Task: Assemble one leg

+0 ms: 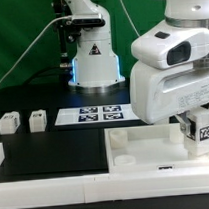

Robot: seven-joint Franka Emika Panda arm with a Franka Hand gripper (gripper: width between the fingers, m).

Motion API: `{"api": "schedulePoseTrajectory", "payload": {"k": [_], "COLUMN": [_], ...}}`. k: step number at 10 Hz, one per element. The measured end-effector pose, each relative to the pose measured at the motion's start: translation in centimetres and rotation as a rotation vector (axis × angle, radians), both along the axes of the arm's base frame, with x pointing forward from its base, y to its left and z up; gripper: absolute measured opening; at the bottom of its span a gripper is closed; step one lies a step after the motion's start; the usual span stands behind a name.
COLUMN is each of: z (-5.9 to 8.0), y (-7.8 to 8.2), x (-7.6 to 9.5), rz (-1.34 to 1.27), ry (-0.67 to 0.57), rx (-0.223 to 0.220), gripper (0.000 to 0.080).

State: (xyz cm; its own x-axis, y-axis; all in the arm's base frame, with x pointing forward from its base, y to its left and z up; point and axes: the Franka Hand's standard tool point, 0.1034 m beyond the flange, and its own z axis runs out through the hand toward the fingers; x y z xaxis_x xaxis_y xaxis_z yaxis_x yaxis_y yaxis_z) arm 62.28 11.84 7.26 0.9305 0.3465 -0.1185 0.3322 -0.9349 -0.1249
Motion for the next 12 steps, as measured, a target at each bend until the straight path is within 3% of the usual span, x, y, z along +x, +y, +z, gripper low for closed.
{"api": "schedulePoseTrajectory", "payload": {"k": [12], "z": [-0.12], "y": [0.6], "x": [-0.08], "rz": [-1.331], "ry": [0.102], "rx": [-0.196], "gripper": [0.0294]}}
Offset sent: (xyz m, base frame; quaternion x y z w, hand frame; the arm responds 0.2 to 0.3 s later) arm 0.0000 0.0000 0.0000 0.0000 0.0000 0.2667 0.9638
